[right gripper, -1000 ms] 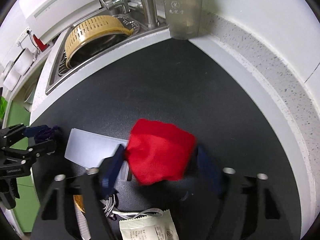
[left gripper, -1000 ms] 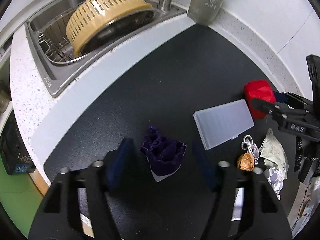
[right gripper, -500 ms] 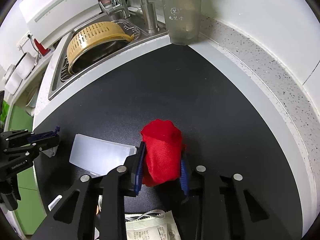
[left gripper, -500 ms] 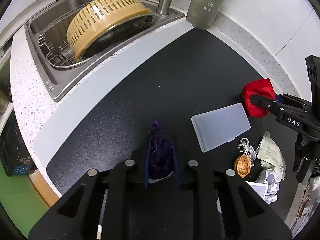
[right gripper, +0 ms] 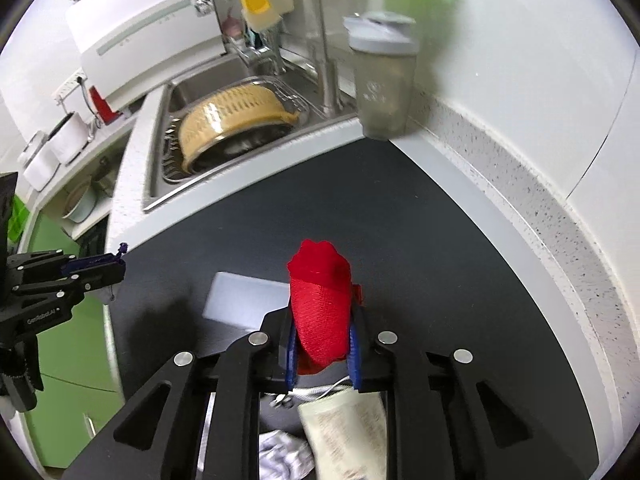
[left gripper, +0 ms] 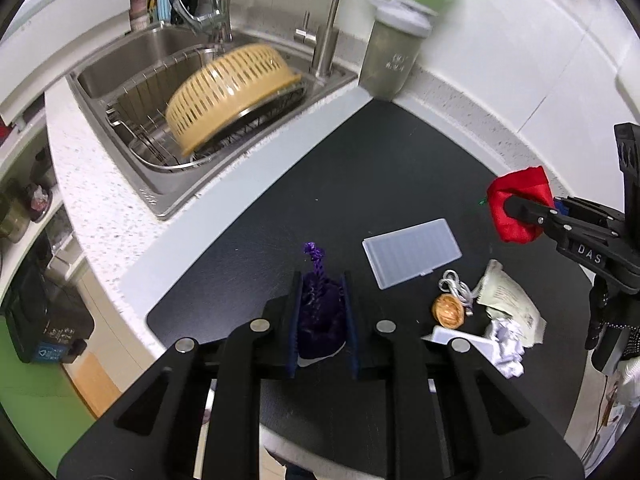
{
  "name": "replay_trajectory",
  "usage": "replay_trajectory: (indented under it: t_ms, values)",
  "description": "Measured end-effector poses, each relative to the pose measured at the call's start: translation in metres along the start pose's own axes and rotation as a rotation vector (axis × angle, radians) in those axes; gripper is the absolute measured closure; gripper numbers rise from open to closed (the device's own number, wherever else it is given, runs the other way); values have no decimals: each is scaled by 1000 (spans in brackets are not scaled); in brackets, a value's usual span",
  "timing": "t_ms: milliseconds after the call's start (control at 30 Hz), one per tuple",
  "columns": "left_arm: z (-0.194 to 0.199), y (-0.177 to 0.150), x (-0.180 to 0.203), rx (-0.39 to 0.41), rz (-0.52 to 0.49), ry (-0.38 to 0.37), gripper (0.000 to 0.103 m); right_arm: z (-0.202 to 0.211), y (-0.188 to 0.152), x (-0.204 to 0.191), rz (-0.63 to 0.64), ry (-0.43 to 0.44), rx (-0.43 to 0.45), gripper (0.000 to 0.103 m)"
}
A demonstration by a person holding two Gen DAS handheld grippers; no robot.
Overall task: Collect trash
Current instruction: 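Grasp the purple item with the left tool while the right tool grasps the red mesh bag, then carry both items over the pink wastebasket and open both tools to drop them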
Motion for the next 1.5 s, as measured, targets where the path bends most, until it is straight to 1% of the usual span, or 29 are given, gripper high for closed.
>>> replay_trajectory:
  t_ms: [233, 433, 567, 733, 933, 1000, 1067, 1200, 1400, 1500]
  values:
    - [57, -18, -1, 66, -6, 31, 85, 42, -21, -38, 55, 47, 44, 85]
    - [107, -46, -15, 116, 15, 80, 85, 74, -37, -89, 122, 118, 75, 85]
    - [137, -69, -31, 140, 50, 113, 85, 85, -45, -126, 176, 175, 78, 85]
    - [168, -101, -55, 164, 106, 158, 85, 87, -53, -176, 253, 243, 66, 85]
    - [193, -149, -95, 178, 216, 207, 85, 74, -67, -243, 344, 329, 20, 85]
    - [198, -164, -106, 178, 256, 220, 85, 66, -74, -267, 375, 366, -7, 85]
    - [204, -185, -121, 173, 317, 236, 85, 57, -83, -290, 401, 398, -36, 85]
    - [209, -219, -144, 156, 401, 260, 85, 34, -101, -326, 450, 446, -103, 85]
    - [191, -278, -186, 112, 529, 270, 85, -22, -137, -377, 508, 483, -233, 85]
    - [169, -309, -208, 82, 590, 257, 85, -52, -154, -396, 533, 482, -289, 85]
Point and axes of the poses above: each gripper's, at about its wrist camera, not at the fingertips, and z roughly against the way its jaws point, x to its right, y to its top, the point moved 2 cm from there along -z, roughly the way its jaws point, and after that the axes turned 12 degrees about -z, right-handed, at the moved point
